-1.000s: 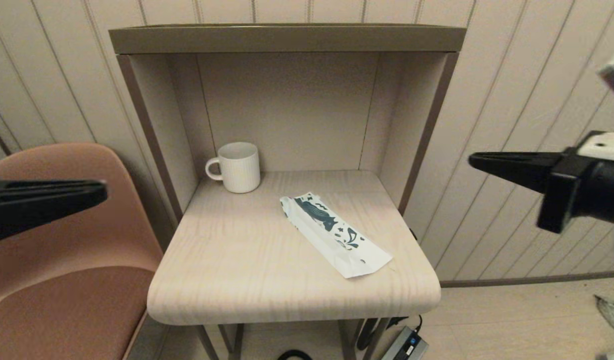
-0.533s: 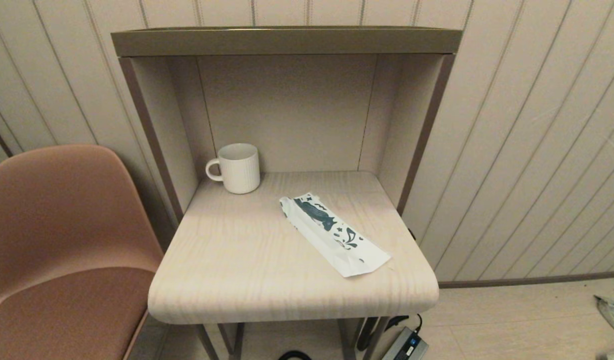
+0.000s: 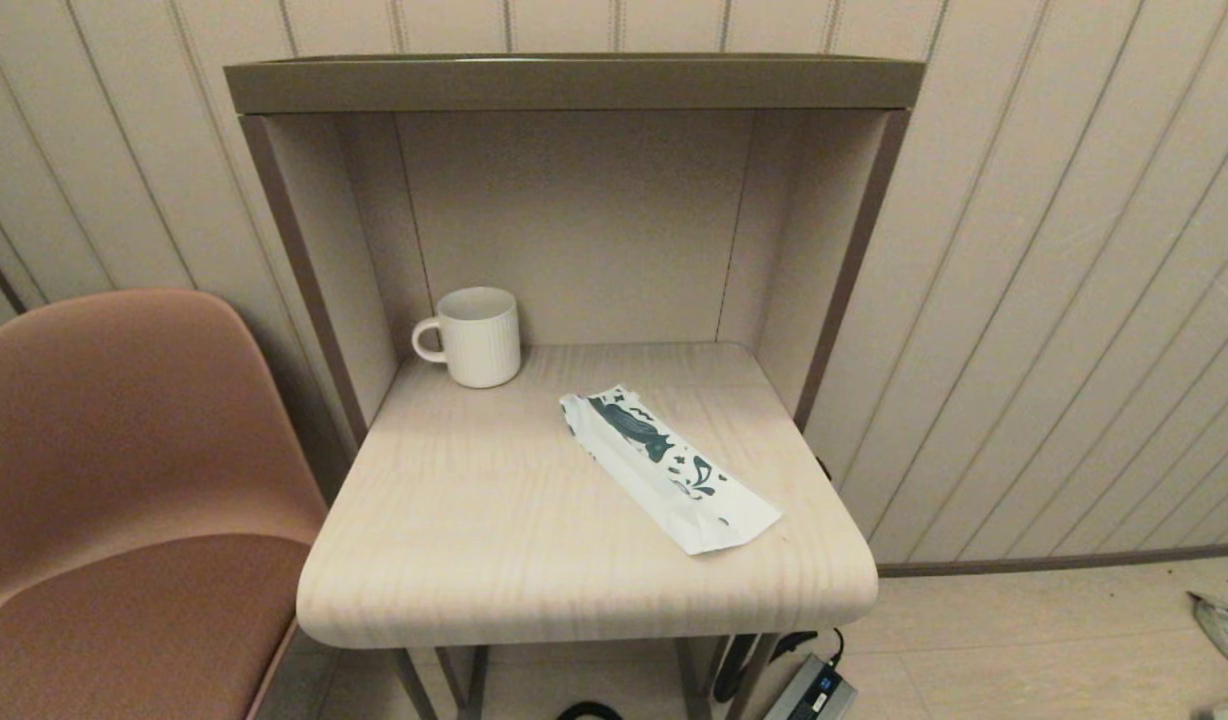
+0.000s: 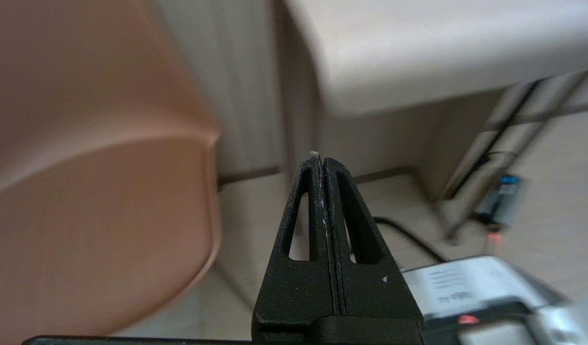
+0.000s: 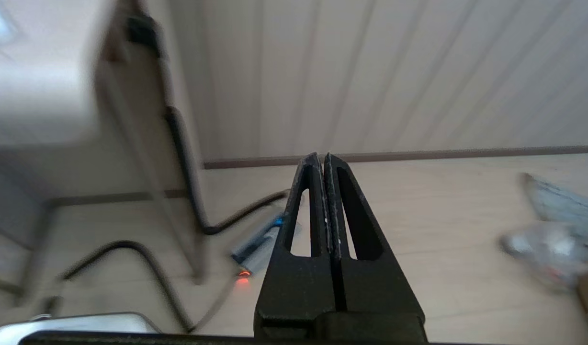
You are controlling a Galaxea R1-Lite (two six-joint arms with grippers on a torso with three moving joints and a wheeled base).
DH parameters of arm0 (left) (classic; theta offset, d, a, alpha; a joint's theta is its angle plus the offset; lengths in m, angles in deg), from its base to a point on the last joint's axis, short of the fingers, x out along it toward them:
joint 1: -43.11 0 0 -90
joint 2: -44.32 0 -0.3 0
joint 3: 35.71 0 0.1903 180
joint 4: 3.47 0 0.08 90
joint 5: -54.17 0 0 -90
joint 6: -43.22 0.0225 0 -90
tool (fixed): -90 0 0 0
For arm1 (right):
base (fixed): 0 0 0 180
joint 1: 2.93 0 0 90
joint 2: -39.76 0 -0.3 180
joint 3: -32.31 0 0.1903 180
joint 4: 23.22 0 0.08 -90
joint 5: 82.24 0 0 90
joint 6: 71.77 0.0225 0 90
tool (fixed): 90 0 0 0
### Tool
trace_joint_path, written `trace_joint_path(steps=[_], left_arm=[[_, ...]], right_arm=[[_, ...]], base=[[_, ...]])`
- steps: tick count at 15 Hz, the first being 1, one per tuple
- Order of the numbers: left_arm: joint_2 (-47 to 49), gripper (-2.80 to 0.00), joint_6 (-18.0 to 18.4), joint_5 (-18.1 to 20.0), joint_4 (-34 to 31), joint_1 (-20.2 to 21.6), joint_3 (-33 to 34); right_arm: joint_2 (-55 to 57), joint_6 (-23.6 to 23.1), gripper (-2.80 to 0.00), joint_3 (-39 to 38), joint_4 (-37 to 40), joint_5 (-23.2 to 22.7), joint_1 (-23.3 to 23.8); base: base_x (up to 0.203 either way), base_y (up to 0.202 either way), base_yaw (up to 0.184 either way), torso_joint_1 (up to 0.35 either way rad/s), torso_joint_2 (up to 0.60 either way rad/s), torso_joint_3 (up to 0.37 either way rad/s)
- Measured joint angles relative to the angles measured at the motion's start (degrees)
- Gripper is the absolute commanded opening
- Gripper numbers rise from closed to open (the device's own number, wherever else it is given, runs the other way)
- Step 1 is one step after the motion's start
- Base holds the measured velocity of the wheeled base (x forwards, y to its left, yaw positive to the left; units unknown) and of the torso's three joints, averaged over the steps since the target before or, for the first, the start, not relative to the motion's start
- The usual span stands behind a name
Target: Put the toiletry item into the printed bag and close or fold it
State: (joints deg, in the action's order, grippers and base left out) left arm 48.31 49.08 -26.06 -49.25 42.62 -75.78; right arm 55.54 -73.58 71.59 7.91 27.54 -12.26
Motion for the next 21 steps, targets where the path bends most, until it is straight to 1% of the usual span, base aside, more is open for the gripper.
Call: trace_joint_path(steps=[1,2,3,5,6,7,8,9,11,12,13,15,17,19,21], left_arm=[[-1.4,-2.8,0.02,-2.35,1.66,0.02,2.82],[-2.3,-2.8,0.12,-4.25,3.85,0.06,5.41],[-2.96,-2.8,0.39,-5.66,6.49,0.07,8.33],[-3.72,-2.8,1.07,-7.03,12.49,0.07,11.91],[-3.88,-2.8,1.52,-7.07,13.36,0.07,12.5],[-3.94,-2.8,1.8,-7.01,13.41,0.09,12.86],[-3.97,-2.8,2.26,-6.93,13.46,0.09,13.04],[-3.99,-2.8,3.16,-6.72,13.63,0.09,13.24],[-3.99,-2.8,3.56,-6.61,13.63,0.13,13.37],[-4.0,-2.8,3.61,-6.58,13.63,0.15,13.4],[-4.02,-2.8,3.61,-6.55,13.58,0.13,13.4],[-4.06,-2.8,2.31,-7.26,13.47,0.16,13.42],[-4.06,-2.8,0.67,-8.32,13.52,0.13,13.48],[-4.07,-2.8,-0.65,-8.95,13.62,0.11,13.53],[-4.06,-2.8,-4.4,-10.36,14.56,0.16,13.86]], right_arm=[[-0.29,-2.66,-2.8,-3.48,-4.41,3.09,0.86],[-0.49,-5.11,-2.8,-6.26,-8.32,6.56,2.45],[-0.79,-6.86,-2.8,-8.37,-11.35,9.1,4.58],[-3.17,-9.74,-2.8,-11.31,-12.36,9.65,8.11],[-5.48,-11.29,-2.8,-12.42,-12.3,9.17,8.99],[-8.25,-12.65,-2.8,-13.23,-12.3,7.15,9.43],[-10.76,-13.39,-2.8,-13.96,-12.31,3.03,9.76],[-12.4,-13.17,-2.8,-14.55,-12.33,-1.73,9.88],[-14.44,-11.01,-2.8,-15.39,-12.2,-13.1,10.07],[-14.94,-9.16,-2.8,-15.62,-11.92,-17.87,10.08],[-15.31,-7.72,-2.8,-15.75,-11.68,-21.13,10.13],[-15.69,-6.54,-2.8,-15.81,-11.68,-21.9,10.13],[-15.81,-3.35,-2.8,-15.89,-11.8,-21.78,10.13],[-15.86,-2.3,-2.8,-15.91,-11.92,-21.68,10.13],[-15.86,-2.28,-2.8,-15.91,-11.98,-21.68,10.13]], base=[[0.0,0.0,0.0,0.0,0.0,0.0],[0.0,0.0,0.0,0.0,0.0,0.0],[0.0,0.0,0.0,0.0,0.0,0.0],[0.0,0.0,0.0,0.0,0.0,0.0],[0.0,0.0,0.0,0.0,0.0,0.0],[0.0,0.0,0.0,0.0,0.0,0.0],[0.0,0.0,0.0,0.0,0.0,0.0],[0.0,0.0,0.0,0.0,0.0,0.0],[0.0,0.0,0.0,0.0,0.0,0.0],[0.0,0.0,0.0,0.0,0.0,0.0],[0.0,0.0,0.0,0.0,0.0,0.0],[0.0,0.0,0.0,0.0,0.0,0.0],[0.0,0.0,0.0,0.0,0.0,0.0],[0.0,0.0,0.0,0.0,0.0,0.0],[0.0,0.0,0.0,0.0,0.0,0.0]])
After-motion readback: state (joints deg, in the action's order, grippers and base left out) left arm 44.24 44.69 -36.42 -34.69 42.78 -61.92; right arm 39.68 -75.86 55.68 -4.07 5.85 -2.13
